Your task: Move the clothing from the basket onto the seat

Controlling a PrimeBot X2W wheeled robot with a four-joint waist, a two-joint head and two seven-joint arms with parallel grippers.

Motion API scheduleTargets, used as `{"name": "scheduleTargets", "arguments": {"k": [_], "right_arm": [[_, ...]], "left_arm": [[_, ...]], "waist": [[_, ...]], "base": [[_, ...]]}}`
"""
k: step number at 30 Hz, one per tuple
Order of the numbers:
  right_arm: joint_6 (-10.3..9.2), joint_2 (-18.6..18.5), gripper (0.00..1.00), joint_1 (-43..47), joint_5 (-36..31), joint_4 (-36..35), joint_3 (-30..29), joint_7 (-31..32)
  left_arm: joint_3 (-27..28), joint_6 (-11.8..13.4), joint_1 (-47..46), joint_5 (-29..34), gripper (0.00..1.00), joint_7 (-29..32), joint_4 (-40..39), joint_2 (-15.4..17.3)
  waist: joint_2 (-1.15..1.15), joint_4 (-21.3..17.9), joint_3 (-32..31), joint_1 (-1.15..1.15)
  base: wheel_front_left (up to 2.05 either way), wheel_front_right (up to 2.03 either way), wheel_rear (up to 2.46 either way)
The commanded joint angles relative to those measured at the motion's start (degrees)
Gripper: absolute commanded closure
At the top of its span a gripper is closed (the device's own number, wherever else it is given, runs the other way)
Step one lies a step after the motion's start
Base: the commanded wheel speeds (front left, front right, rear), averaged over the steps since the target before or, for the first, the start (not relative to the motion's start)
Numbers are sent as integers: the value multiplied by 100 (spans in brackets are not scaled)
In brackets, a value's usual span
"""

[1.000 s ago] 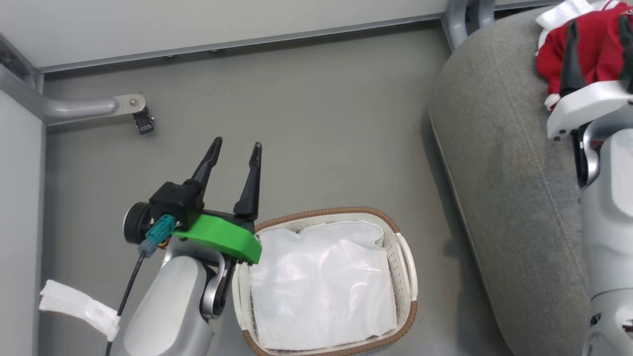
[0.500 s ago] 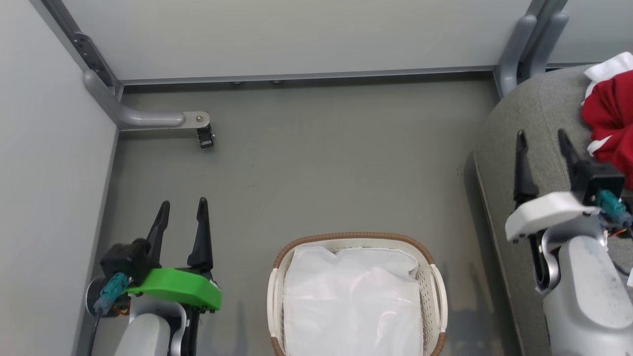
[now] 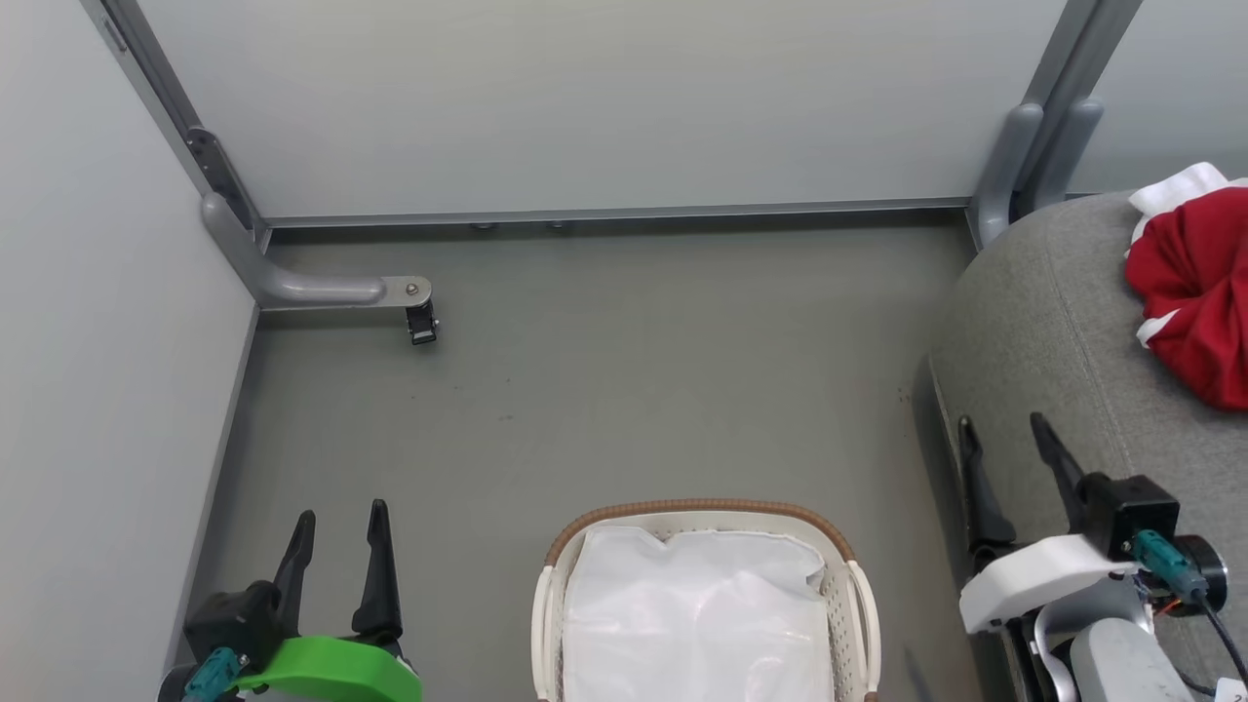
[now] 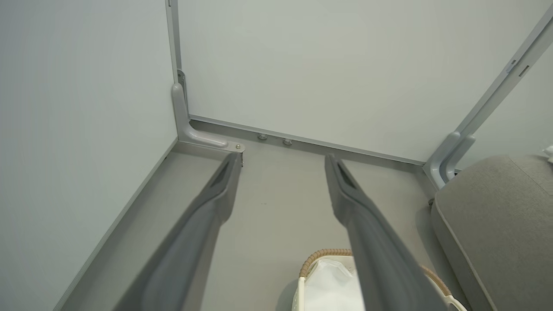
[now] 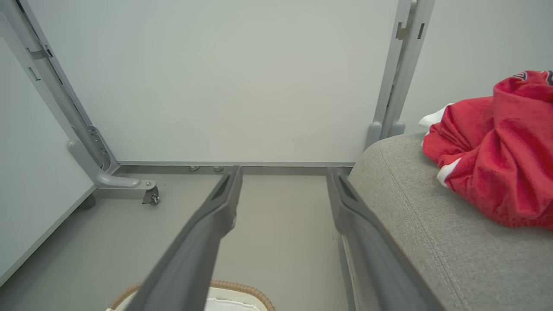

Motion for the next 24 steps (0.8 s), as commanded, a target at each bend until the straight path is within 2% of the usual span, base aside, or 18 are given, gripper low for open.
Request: {"name": "scheduleTargets", "arguments": {"k": [1,11,24], "right_arm": [[-8,-21,0,119,74,6,58,-27],[-8,-21,0,313,262,86,253,-27],[-8,-21,0,292,275,118,269,-27]], "left_arm": [[-1,-12,97,48,0,-4,-39,5],[-60,-17,269,-33,0,-4,-62,-14],[-103,13,238,-67,0,-4,-42,-15]], "waist": [[65,-61,-71,0],[65,-154,-278,0],[65,-127,-254,0]], "base": [[0,0,0],[0,0,0],[0,0,0]]}}
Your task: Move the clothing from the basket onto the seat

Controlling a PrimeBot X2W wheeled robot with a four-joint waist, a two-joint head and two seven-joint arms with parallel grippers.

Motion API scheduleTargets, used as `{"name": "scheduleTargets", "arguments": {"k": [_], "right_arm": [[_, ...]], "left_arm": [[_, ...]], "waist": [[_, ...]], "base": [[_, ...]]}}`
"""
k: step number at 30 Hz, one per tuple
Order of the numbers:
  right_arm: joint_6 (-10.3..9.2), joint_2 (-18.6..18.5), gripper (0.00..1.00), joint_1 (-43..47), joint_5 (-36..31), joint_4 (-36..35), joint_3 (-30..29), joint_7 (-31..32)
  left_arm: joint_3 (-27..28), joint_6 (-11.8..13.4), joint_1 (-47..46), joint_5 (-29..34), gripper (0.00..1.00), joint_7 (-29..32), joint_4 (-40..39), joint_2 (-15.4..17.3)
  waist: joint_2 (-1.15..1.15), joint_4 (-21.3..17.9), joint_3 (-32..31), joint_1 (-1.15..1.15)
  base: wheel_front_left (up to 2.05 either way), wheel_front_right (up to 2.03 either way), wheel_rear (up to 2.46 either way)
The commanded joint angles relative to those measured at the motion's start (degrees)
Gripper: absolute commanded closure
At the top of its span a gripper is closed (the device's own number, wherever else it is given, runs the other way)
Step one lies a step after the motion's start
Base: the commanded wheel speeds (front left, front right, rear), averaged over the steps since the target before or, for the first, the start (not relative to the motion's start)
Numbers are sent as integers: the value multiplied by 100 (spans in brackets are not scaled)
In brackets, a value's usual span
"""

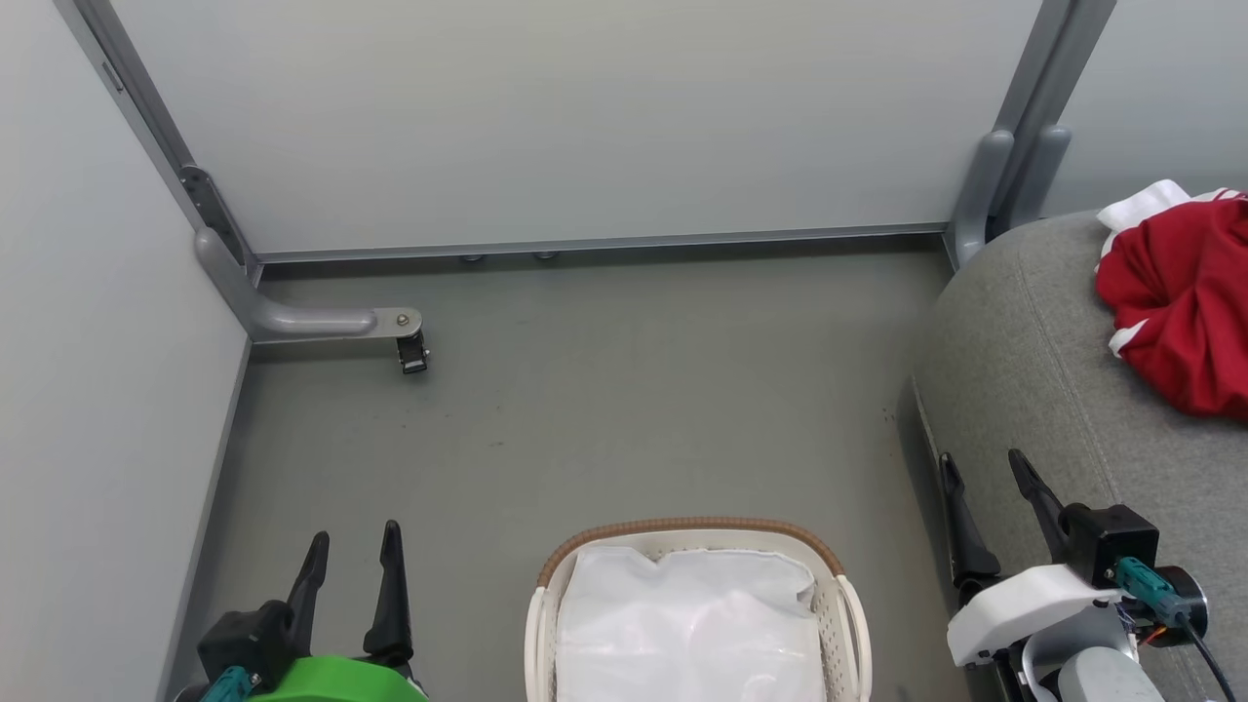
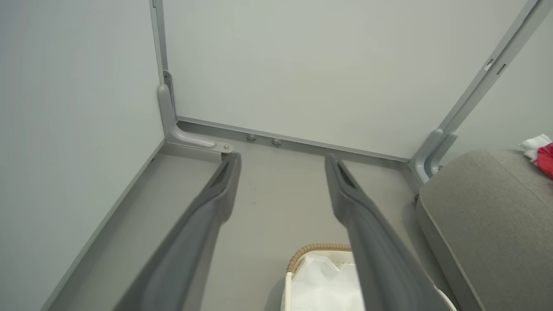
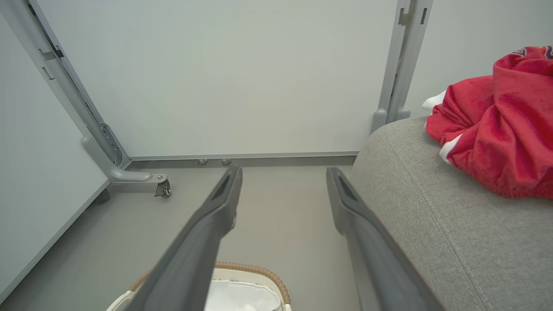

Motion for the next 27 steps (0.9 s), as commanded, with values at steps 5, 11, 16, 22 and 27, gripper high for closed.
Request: {"name": "scheduleTargets", "arguments": {"k": [5,11,16,22,27], "right_arm": [[-8,-23,0,28,59,20,15,-27],[0,33,100,43,73,132,4,21],[0,47,100,54,436,222,-50,147],[-1,41,100,50,1114,149,-88,313],[-1,36,100,49,1614,92,-114,431]], "left_arm": [[27,38,16,-90,0,-4,-39,0],[-16,35,7,-107,100,9,113,-7],[27,29,-30,-440,100,108,183,-9],[127,18,-93,-1028,100,286,128,-8],[200,9,-141,-1464,100,416,85,-7]], "waist": [[65,11,10,0],[0,12,10,0],[2,2,6,0],[5,-15,0,0],[8,-28,-4,0]], "base": [[0,0,0],[0,0,0],[0,0,0],[0,0,0],[0,0,0]]}}
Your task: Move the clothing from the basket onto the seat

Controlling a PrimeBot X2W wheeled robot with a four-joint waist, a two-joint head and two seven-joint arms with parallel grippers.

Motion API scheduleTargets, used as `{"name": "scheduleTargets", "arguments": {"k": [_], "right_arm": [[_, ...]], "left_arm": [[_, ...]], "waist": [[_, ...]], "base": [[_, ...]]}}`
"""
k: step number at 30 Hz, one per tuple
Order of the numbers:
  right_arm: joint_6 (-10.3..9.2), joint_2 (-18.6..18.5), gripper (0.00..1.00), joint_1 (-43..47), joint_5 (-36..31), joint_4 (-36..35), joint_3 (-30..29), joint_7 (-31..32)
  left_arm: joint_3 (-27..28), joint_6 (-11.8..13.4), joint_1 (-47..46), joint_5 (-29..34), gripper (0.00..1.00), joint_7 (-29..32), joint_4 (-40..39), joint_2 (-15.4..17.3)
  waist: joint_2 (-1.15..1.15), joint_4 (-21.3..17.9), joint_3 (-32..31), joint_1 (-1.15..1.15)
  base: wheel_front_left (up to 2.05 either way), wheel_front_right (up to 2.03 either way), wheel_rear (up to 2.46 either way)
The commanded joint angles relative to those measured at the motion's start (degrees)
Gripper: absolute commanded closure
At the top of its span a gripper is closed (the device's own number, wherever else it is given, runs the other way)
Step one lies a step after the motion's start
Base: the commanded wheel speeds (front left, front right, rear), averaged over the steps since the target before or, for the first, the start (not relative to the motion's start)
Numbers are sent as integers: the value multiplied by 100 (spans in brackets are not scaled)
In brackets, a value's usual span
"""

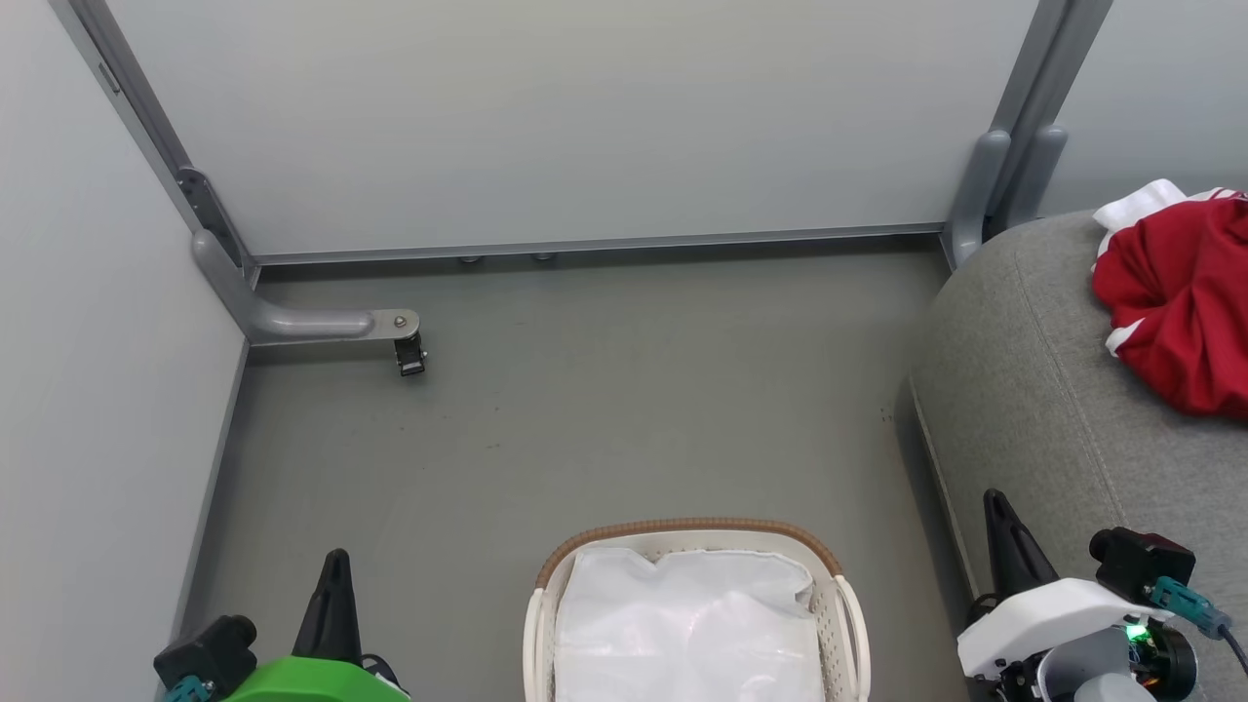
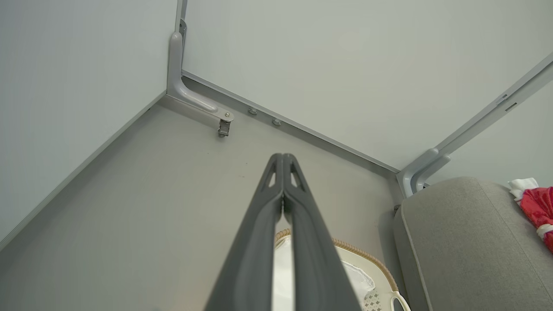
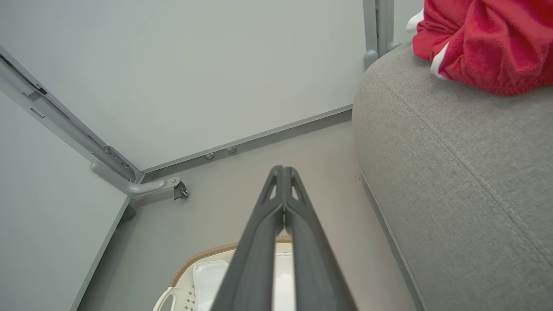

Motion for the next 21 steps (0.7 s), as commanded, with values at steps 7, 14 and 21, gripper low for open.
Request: {"name": "scheduleTargets", "arguments": {"k": [7,14,21], "right_arm": [[-1,-37,100,-117,839,-182,-73,201],[-2,-43,100,-133,1442,-237,-115,358],[-2,-49,100,-150,2033,-286,-159,512]], "left_arm": [[146,-34,-214,-728,100,195,-165,11],[237,-43,-268,-1262,100,357,-211,12],[322,-55,-331,-1779,100,511,-261,14]], "waist": [[11,-21,-7,0],[15,-40,-14,0],[18,-60,-21,0]], "base": [[0,0,0],[0,0,0],[0,0,0]]}}
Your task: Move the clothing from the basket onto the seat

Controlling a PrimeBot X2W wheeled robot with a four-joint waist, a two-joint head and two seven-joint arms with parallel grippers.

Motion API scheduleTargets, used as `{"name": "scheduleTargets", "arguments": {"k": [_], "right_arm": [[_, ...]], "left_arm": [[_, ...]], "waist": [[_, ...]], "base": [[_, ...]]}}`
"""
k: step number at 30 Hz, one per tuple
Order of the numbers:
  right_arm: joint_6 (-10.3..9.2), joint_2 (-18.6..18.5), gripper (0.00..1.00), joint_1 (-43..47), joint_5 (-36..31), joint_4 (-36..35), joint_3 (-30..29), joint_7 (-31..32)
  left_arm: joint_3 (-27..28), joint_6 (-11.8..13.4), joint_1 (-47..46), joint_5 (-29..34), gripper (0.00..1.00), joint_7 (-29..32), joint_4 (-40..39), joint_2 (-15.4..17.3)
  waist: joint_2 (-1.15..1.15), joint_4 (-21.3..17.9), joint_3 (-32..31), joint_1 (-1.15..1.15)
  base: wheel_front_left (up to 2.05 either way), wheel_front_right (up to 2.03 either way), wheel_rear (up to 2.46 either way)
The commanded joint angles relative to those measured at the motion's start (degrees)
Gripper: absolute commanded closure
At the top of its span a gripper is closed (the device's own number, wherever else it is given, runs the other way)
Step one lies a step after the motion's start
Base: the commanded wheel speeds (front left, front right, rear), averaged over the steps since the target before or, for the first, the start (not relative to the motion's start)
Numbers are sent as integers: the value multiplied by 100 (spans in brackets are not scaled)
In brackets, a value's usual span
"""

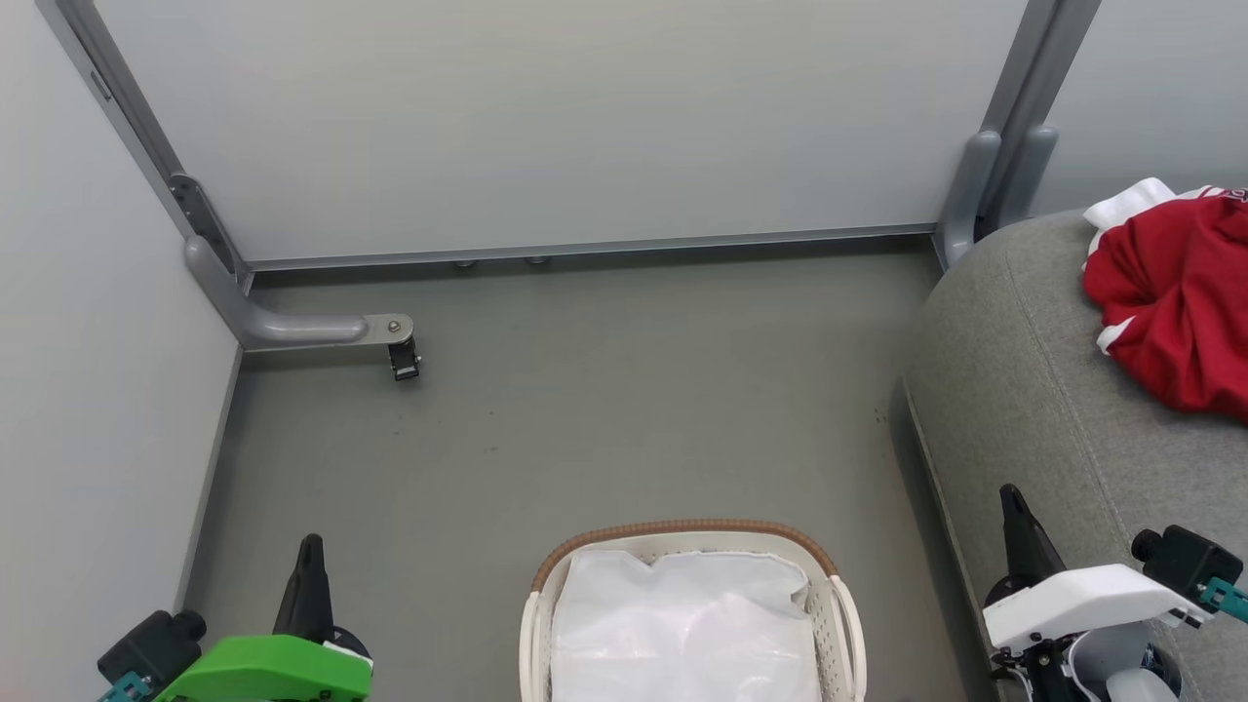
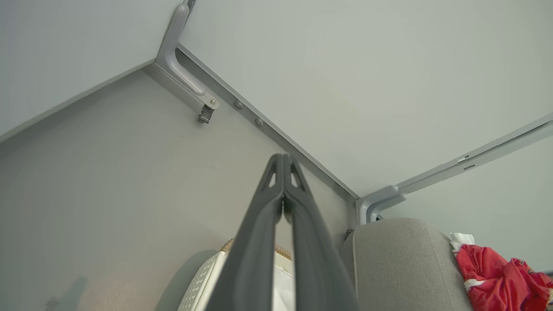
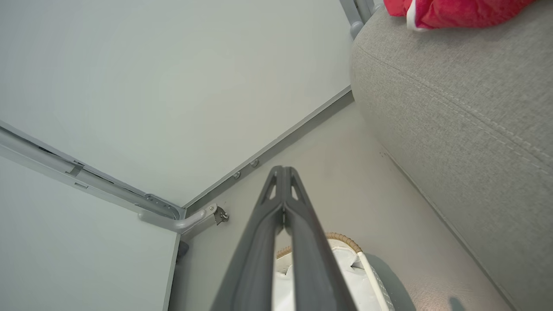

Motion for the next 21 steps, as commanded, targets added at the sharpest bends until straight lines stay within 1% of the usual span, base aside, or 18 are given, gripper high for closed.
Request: {"name": "scheduleTargets", "arguments": {"k": [1,21], "right_arm": [[-2,-40,100,-136,197,-98,-28,43],[-3,-53,100,-165,1609,-218,-134,412]], "left_arm": [[47,-24,-202,-168,100,40,-97,14],[255,-48,-330,-1413,100,415,-206,17]], "waist": [[18,-4,-1,0],[29,-59,-20,0]], "base": [[0,0,0],[0,0,0]]}}
